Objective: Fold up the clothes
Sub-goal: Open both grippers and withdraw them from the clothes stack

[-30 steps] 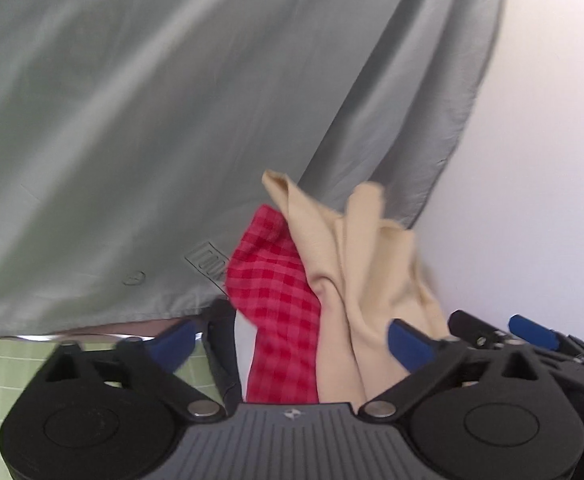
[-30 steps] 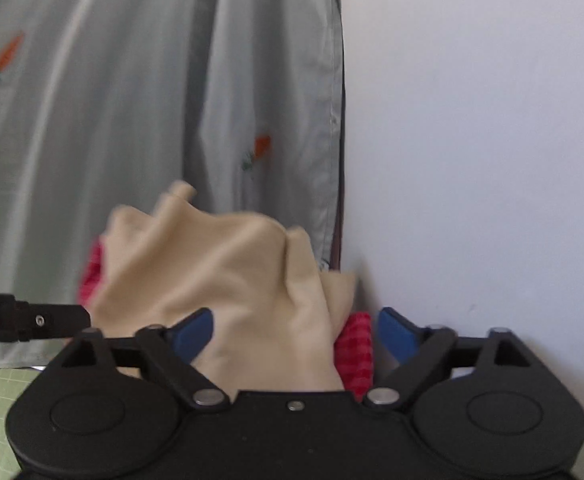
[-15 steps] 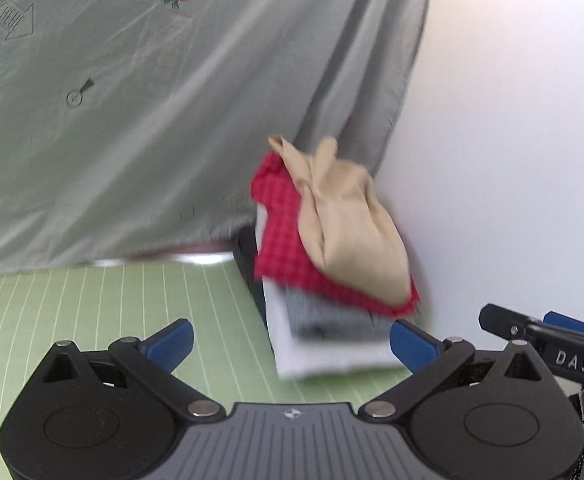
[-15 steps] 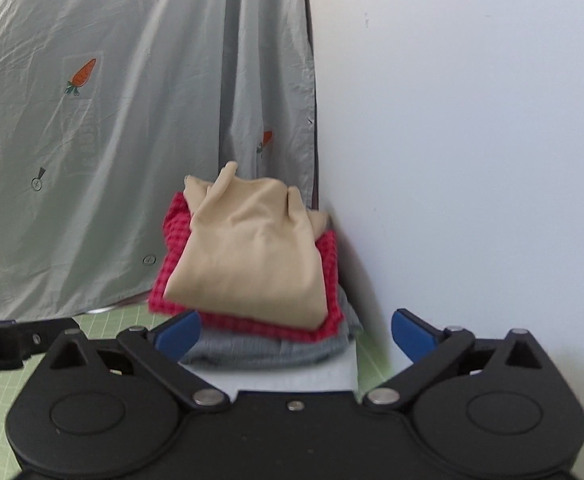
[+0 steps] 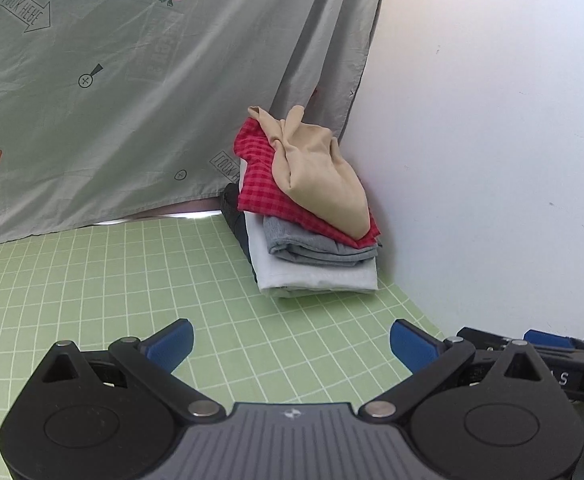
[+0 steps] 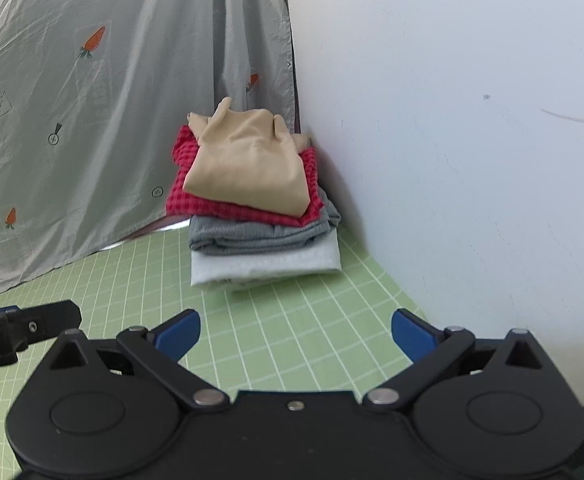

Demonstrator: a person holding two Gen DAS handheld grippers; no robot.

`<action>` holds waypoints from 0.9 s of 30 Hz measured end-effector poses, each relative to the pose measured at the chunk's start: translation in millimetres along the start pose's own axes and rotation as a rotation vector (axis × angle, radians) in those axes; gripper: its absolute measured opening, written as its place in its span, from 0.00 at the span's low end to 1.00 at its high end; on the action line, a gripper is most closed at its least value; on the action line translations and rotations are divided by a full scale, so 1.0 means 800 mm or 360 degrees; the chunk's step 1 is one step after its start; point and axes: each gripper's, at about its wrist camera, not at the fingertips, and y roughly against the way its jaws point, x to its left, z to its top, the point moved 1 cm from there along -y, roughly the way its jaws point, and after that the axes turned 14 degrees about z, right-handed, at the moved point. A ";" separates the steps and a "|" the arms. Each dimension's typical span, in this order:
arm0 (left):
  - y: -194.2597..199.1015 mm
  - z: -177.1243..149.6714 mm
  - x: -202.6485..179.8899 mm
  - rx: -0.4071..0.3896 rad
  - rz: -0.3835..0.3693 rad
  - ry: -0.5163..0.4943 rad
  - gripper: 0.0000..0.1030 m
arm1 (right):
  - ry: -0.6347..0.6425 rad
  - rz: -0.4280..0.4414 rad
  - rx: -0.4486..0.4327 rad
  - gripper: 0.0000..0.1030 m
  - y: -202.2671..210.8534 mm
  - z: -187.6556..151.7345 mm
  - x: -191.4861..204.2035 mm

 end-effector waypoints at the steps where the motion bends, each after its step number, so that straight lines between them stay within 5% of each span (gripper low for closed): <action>1: 0.004 -0.003 0.000 -0.0001 0.0002 -0.0002 1.00 | 0.0005 0.0002 0.0004 1.00 0.005 -0.004 0.002; 27: 0.047 -0.029 -0.011 -0.0035 0.0035 -0.0043 1.00 | 0.0045 0.0017 0.0004 1.00 0.043 -0.030 -0.001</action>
